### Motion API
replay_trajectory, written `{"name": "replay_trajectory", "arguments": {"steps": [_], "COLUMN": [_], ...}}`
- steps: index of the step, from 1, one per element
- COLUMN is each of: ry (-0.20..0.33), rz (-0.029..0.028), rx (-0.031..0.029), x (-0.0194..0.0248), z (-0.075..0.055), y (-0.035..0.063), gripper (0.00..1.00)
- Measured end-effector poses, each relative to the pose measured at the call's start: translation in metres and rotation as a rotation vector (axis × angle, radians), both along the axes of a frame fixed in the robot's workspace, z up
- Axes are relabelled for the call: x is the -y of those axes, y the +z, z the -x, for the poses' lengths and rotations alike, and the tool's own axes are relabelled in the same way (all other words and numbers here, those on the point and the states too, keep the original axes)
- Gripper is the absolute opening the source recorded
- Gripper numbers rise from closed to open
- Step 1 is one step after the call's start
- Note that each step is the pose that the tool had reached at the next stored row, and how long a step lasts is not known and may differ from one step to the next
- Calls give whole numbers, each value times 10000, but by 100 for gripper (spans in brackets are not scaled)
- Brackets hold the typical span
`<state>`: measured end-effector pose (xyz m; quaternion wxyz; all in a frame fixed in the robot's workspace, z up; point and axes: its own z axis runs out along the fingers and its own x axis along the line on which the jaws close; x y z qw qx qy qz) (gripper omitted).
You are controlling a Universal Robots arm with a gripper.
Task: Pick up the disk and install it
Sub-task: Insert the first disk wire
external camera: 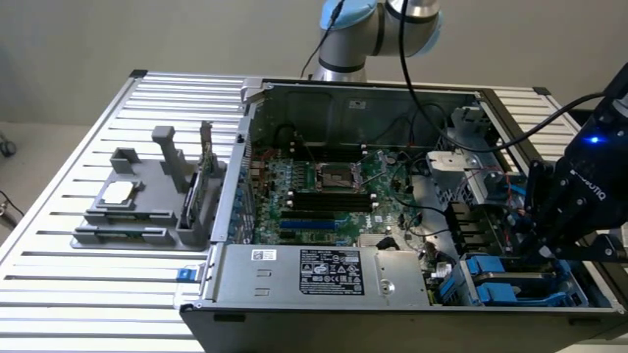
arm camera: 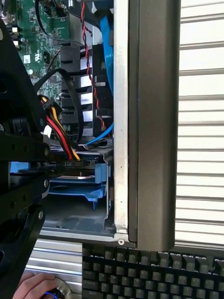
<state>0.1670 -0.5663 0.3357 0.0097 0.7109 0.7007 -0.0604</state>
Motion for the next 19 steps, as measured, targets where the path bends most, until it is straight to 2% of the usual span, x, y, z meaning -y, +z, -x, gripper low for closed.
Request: {"name": "replay_trajectory", "arguments": {"steps": [6, 10, 19], "ry": [-438, -539, -583], "rz": [2, 9, 89], "rx": [1, 0, -1], "x": [-2, -3, -2], "z": [-3, -10, -23], "y": [0, 0, 0], "gripper": [16, 16, 16]}}
